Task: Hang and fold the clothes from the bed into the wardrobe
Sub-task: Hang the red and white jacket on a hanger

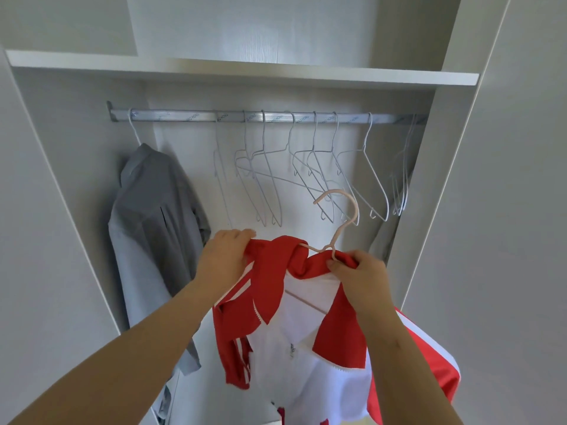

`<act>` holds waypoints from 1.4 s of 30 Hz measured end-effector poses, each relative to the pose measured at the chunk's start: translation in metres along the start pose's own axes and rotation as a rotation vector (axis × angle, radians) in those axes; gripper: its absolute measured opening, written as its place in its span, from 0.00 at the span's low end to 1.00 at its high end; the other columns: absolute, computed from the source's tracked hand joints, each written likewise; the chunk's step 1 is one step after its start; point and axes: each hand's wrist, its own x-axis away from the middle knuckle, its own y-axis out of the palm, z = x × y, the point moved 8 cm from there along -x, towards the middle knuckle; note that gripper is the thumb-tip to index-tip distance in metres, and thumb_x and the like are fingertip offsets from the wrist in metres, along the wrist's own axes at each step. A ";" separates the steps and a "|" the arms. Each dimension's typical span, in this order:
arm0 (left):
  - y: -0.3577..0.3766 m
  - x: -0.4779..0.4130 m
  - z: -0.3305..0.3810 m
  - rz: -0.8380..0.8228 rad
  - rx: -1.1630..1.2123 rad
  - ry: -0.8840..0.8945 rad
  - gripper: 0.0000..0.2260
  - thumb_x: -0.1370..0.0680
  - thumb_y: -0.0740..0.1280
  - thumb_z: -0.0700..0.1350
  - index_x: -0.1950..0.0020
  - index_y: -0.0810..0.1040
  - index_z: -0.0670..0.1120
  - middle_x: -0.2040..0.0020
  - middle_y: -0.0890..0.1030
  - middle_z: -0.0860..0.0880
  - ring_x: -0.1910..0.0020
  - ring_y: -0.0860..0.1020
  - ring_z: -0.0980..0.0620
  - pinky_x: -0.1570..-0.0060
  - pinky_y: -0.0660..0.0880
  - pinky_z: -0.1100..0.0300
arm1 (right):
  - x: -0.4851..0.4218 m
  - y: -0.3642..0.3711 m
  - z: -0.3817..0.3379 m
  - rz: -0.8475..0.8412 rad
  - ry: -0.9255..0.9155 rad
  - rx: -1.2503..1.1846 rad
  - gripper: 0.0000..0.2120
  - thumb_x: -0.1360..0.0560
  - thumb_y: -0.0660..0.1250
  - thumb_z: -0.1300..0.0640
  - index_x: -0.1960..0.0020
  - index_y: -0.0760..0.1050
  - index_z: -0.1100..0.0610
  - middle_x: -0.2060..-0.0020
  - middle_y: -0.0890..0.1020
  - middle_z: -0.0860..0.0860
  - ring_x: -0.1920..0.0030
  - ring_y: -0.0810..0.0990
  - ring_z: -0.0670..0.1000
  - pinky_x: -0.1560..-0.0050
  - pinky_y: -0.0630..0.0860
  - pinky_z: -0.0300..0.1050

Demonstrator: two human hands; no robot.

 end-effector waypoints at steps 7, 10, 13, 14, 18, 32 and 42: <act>-0.007 -0.013 0.013 -0.296 0.017 0.319 0.13 0.20 0.58 0.41 0.40 0.78 0.47 0.45 0.82 0.50 0.47 0.79 0.53 0.45 0.69 0.64 | -0.003 -0.023 0.012 0.059 0.000 0.056 0.11 0.31 0.72 0.56 0.67 0.72 0.46 0.72 0.74 0.45 0.64 0.74 0.52 0.57 0.71 0.48; -0.022 -0.021 0.006 -0.260 0.112 0.287 0.13 0.21 0.60 0.37 0.42 0.80 0.43 0.45 0.82 0.48 0.46 0.79 0.51 0.41 0.71 0.61 | -0.003 -0.023 0.011 0.014 -0.002 0.075 0.12 0.32 0.73 0.55 0.70 0.73 0.47 0.74 0.74 0.44 0.67 0.72 0.50 0.57 0.69 0.47; -0.034 -0.027 0.003 -0.058 0.141 0.172 0.13 0.21 0.58 0.36 0.44 0.81 0.43 0.47 0.83 0.47 0.47 0.80 0.48 0.46 0.72 0.59 | -0.001 -0.015 0.002 -0.080 -0.046 0.109 0.12 0.32 0.73 0.55 0.71 0.72 0.49 0.76 0.71 0.44 0.69 0.70 0.48 0.58 0.67 0.46; -0.034 -0.026 0.003 -0.014 0.147 0.130 0.13 0.21 0.58 0.36 0.45 0.81 0.43 0.47 0.83 0.47 0.48 0.80 0.47 0.48 0.72 0.59 | -0.001 -0.011 -0.001 -0.122 -0.073 0.142 0.12 0.33 0.73 0.55 0.71 0.72 0.49 0.77 0.71 0.44 0.70 0.70 0.47 0.59 0.66 0.44; -0.015 -0.024 -0.010 -0.061 0.109 -0.012 0.12 0.22 0.59 0.37 0.47 0.81 0.45 0.49 0.79 0.45 0.52 0.77 0.49 0.53 0.71 0.60 | 0.008 0.005 -0.011 -0.302 -0.176 0.242 0.14 0.33 0.73 0.56 0.72 0.71 0.48 0.79 0.71 0.42 0.73 0.68 0.43 0.68 0.64 0.37; 0.024 0.022 -0.083 -0.097 0.514 -0.428 0.25 0.22 0.63 0.49 0.28 0.60 0.45 0.41 0.77 0.44 0.48 0.78 0.44 0.50 0.71 0.57 | -0.006 0.019 -0.014 -0.120 0.028 -0.199 0.09 0.32 0.75 0.58 0.68 0.78 0.49 0.75 0.80 0.44 0.69 0.79 0.47 0.69 0.72 0.38; -0.030 -0.037 -0.175 0.194 0.320 -0.525 0.12 0.22 0.56 0.35 0.48 0.79 0.39 0.46 0.80 0.40 0.46 0.76 0.41 0.48 0.69 0.56 | -0.018 0.060 -0.025 -0.333 0.017 -0.034 0.08 0.32 0.74 0.57 0.65 0.78 0.59 0.75 0.76 0.51 0.72 0.73 0.49 0.68 0.70 0.40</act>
